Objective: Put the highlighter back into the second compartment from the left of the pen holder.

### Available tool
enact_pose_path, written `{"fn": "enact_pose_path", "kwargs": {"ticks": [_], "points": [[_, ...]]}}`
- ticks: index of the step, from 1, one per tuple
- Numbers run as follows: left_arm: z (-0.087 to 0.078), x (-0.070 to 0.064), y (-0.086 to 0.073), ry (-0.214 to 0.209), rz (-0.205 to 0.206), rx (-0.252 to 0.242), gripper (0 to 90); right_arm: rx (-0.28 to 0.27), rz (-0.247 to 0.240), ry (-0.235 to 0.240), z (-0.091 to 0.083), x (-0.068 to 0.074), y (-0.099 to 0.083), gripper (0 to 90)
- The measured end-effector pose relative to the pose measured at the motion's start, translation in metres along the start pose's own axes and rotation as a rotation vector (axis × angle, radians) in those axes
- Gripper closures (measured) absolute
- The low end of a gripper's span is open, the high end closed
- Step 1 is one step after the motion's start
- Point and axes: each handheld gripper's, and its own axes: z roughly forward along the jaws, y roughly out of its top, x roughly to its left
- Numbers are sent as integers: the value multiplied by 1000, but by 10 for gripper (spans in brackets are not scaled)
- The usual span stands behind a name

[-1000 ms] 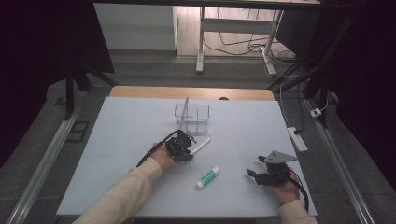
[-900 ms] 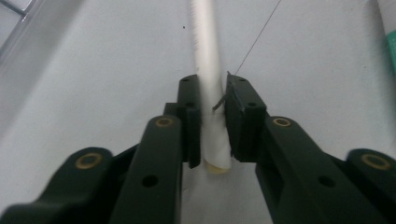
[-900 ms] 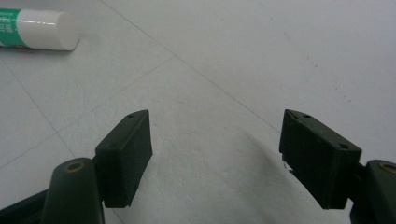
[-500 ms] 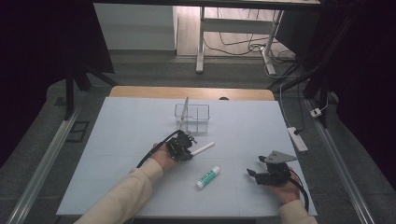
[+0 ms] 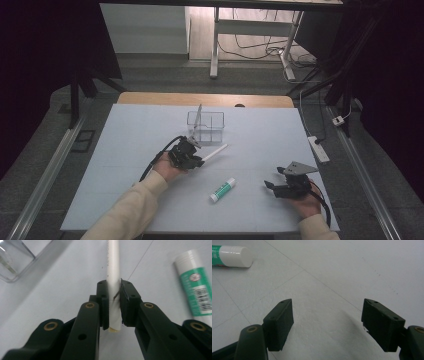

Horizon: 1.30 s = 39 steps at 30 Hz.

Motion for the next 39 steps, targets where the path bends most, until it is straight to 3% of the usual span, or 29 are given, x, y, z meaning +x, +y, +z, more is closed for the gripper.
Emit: {"fn": "enact_pose_path", "kwargs": {"ticks": [17, 39], "points": [[-21, -2, -16, -27, -8, -130, 787, -9, 5, -1, 0, 0, 0, 251], [-50, -14, -37, 1, 9, -263, 786, -43, 33, -8, -4, -2, 2, 253]]}}
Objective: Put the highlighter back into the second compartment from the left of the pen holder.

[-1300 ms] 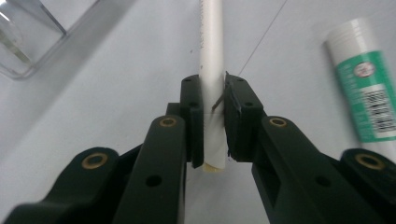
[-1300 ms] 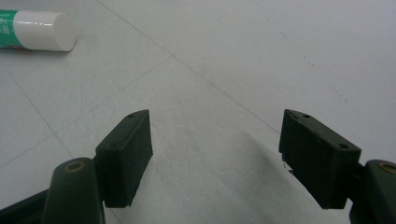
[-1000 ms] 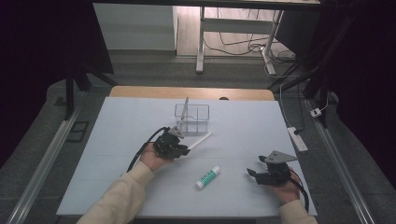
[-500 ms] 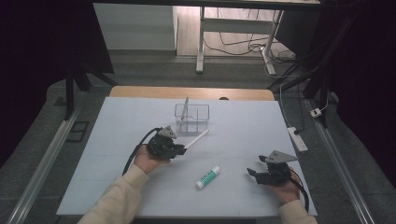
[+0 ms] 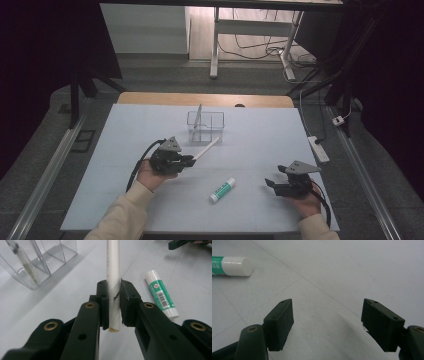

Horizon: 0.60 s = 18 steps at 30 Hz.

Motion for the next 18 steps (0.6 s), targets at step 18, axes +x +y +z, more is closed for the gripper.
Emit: {"fn": "enact_pose_path", "kwargs": {"ticks": [18], "points": [[-11, -5, -3, 0, 25, -67, 786, -86, 40, 38, -1, 1, 21, 265]]}}
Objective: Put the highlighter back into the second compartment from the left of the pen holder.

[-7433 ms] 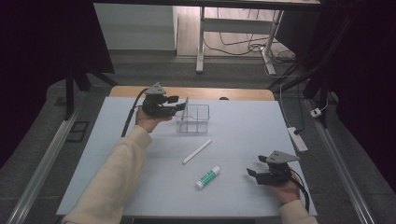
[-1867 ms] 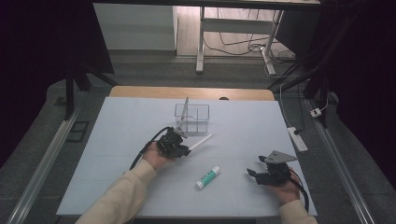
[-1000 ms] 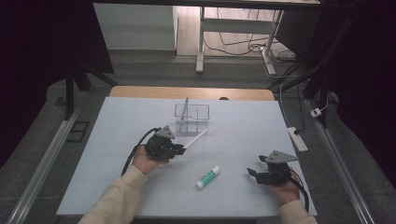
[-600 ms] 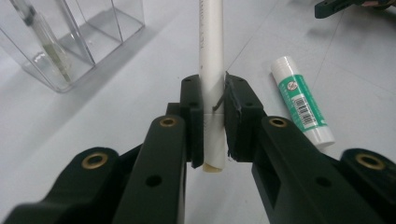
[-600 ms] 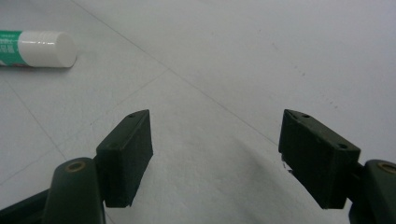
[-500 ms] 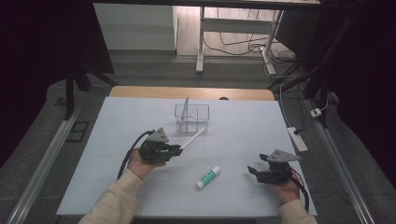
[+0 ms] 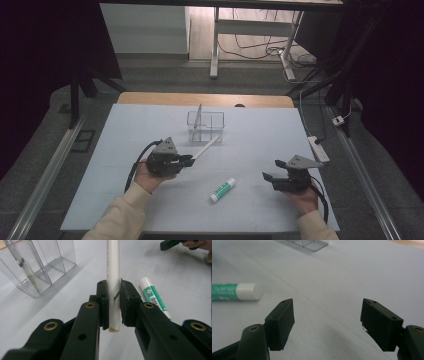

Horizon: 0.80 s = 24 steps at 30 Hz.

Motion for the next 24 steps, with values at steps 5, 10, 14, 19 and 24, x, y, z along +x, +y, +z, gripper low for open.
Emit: {"fn": "enact_pose_path", "kwargs": {"ticks": [5, 10, 14, 19, 24], "points": [[0, 0, 0, -3, -4, -3, 786, -30, -11, 17, 3, 6, 14, 268], [2, -1, 0, -1, 0, -1, 786, -47, -17, 40, 10, 13, 27, 276], [3, -2, 0, 0, 2, 1, 786, -61, -7, 64, 15, 18, 34, 282], [4, -1, 0, 0, 1, -2, 786, -81, -4, 88, 19, 24, 44, 287], [5, 0, 0, -1, 0, -3, 786, -89, -1, 97, 25, 28, 50, 291]]}}
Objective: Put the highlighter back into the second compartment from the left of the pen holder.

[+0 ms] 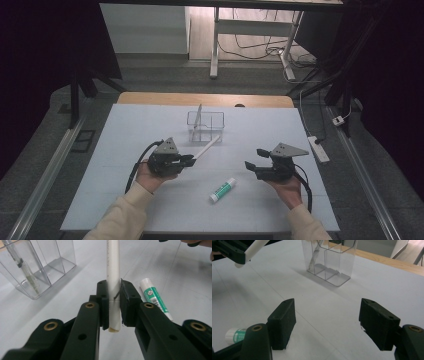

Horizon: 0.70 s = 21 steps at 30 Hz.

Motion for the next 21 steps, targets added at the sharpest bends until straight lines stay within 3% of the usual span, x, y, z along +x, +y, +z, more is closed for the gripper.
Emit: {"fn": "enact_pose_path", "kwargs": {"ticks": [21], "points": [[7, -4, 0, -7, 15, 2, 786, -13, -24, 70, 27, 18, 21, 301]]}}
